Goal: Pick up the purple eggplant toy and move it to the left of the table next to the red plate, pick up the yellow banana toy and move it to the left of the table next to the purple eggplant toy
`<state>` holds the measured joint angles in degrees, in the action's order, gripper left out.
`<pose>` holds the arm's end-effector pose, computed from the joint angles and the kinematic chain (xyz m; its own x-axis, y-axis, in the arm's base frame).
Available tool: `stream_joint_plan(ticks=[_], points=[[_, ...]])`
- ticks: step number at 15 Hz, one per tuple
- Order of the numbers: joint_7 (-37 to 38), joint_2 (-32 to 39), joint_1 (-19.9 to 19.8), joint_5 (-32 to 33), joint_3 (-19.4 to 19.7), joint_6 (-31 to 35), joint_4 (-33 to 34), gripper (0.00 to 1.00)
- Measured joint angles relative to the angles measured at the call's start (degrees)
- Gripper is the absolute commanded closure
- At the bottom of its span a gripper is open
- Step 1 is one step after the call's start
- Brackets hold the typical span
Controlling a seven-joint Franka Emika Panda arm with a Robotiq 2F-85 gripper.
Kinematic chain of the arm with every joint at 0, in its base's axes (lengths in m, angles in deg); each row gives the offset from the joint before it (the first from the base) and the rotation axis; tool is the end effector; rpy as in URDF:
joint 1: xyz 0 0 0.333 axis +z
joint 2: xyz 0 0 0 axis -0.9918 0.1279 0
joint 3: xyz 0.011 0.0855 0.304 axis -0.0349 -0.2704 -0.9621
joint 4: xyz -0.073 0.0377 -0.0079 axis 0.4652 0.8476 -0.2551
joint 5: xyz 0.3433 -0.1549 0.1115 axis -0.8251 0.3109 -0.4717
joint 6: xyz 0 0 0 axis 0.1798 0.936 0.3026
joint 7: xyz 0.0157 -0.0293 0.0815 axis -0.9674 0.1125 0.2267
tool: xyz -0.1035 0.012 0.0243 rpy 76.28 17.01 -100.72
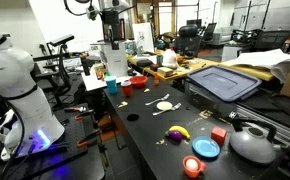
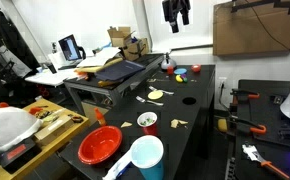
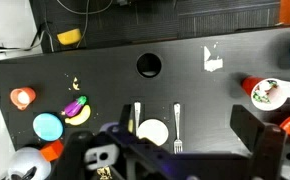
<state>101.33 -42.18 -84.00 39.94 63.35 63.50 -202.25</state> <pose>0.4059 0.0317 0.4919 0.9920 -0.1237 -0.0252 -0.1205 -0.9873 0.1038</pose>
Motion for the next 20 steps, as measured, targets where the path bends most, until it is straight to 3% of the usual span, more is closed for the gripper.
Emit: stream_joint_plan(ticks=[14, 20], points=[[0.00, 0.12, 0.15, -0.13, 0.01, 0.02, 0.03, 0.00], [5.66, 6.42, 0.68, -0.57, -1.43, 1.13, 4.82, 0.00]])
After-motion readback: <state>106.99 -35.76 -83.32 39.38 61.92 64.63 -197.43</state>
